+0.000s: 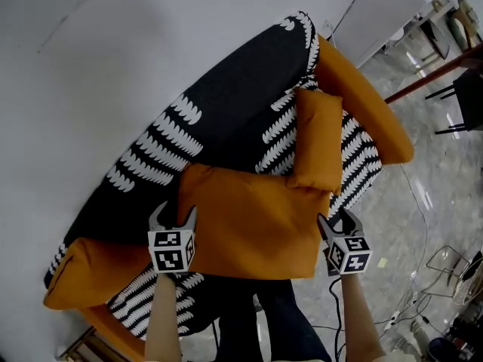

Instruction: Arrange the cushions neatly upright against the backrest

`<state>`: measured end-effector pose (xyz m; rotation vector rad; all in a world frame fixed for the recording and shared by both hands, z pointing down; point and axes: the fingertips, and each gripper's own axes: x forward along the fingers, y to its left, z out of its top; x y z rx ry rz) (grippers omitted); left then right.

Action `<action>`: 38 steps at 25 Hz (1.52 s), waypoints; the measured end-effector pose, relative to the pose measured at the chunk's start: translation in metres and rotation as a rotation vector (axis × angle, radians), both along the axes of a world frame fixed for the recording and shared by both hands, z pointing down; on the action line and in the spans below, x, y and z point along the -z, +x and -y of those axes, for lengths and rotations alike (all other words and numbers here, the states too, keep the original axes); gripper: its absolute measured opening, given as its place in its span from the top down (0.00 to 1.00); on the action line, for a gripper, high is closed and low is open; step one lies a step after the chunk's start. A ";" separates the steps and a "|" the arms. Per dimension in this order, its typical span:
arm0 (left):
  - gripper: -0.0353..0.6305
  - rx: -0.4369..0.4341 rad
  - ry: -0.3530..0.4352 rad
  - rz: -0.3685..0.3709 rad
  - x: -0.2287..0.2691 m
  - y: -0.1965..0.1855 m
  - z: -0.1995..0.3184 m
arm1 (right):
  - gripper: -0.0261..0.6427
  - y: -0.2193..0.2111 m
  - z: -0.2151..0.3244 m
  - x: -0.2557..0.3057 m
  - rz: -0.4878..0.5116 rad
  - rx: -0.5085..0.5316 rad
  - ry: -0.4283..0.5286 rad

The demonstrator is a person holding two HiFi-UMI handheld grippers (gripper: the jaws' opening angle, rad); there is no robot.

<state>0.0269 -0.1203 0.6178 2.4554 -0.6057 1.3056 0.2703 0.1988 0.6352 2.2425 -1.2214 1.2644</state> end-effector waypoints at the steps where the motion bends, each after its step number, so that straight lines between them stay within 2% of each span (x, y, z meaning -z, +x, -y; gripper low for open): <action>1: 0.51 -0.002 -0.009 0.010 -0.006 0.001 0.001 | 0.52 0.000 0.000 -0.007 0.009 0.002 -0.009; 9: 0.47 0.005 -0.098 0.100 -0.065 0.018 -0.002 | 0.49 0.019 -0.013 -0.059 0.078 0.049 -0.082; 13: 0.46 0.013 -0.120 0.135 -0.086 0.014 0.010 | 0.48 0.020 -0.014 -0.082 0.118 0.055 -0.118; 17: 0.42 -0.023 -0.135 0.180 -0.109 0.010 0.013 | 0.41 0.018 -0.016 -0.111 0.190 0.068 -0.137; 23: 0.34 -0.041 -0.181 0.215 -0.114 0.011 0.019 | 0.31 0.022 -0.015 -0.118 0.282 0.061 -0.129; 27: 0.32 -0.062 -0.212 0.224 -0.123 0.008 0.018 | 0.31 0.018 -0.013 -0.122 0.324 0.095 -0.130; 33: 0.32 -0.096 -0.257 0.232 -0.137 0.013 0.017 | 0.36 0.014 -0.005 -0.132 0.378 0.142 -0.128; 38: 0.34 -0.092 -0.329 0.221 -0.144 0.016 0.015 | 0.40 0.015 -0.001 -0.135 0.391 0.153 -0.123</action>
